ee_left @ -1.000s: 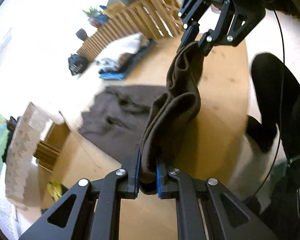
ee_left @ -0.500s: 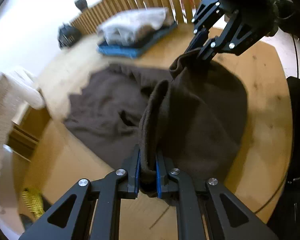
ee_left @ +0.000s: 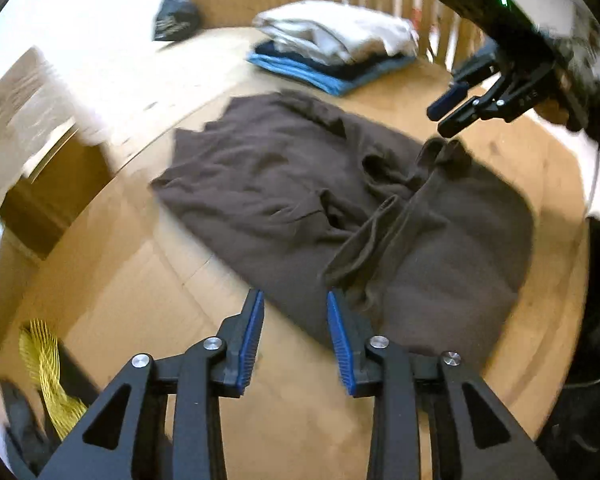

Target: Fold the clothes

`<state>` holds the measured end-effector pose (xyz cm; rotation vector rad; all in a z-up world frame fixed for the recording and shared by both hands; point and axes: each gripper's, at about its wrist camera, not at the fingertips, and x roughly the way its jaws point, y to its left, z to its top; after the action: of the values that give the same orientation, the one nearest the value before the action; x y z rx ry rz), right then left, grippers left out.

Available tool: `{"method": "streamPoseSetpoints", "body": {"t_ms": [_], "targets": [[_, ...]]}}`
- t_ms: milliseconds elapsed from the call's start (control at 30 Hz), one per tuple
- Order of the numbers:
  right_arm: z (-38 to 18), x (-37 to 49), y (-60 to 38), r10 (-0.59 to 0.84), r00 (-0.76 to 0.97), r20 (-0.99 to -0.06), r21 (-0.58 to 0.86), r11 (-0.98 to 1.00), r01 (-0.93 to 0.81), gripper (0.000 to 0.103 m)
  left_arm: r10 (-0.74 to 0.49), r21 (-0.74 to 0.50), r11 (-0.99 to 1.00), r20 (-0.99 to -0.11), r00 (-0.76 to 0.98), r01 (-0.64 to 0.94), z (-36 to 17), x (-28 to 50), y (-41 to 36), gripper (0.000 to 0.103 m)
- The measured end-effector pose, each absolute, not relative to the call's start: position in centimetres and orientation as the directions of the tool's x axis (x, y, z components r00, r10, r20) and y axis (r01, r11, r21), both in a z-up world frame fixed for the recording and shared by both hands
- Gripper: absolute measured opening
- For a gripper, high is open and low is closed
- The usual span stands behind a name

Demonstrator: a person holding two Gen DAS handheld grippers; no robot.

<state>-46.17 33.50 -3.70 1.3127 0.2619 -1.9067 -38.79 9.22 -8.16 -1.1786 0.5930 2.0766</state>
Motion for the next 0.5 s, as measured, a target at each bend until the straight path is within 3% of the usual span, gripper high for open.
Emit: {"method": "streamPoseSetpoints", "body": {"t_ms": [133,400,500], "targets": [[-3.3,-42.3,37.5,-0.601,-0.103,-0.793,0.398,-0.638,0.660,0.048,0.447,-0.142,-0.706,-0.849,-0.281,-0.694,-8.5,-35.6,6.1,0.040],[-9.1,-36.5,37.4,-0.606,-0.059,-0.794,0.448,-0.647,0.617,0.048,0.559,-0.342,-0.673,-0.816,-0.148,-0.655,-13.2,-32.6,8.5,0.040],[-9.7,-36.3,36.9,-0.603,-0.070,-0.795,0.437,-0.649,0.623,0.048,0.588,-0.392,-0.679,-0.797,-0.139,-0.621,-13.7,-33.3,8.7,0.029]]}}
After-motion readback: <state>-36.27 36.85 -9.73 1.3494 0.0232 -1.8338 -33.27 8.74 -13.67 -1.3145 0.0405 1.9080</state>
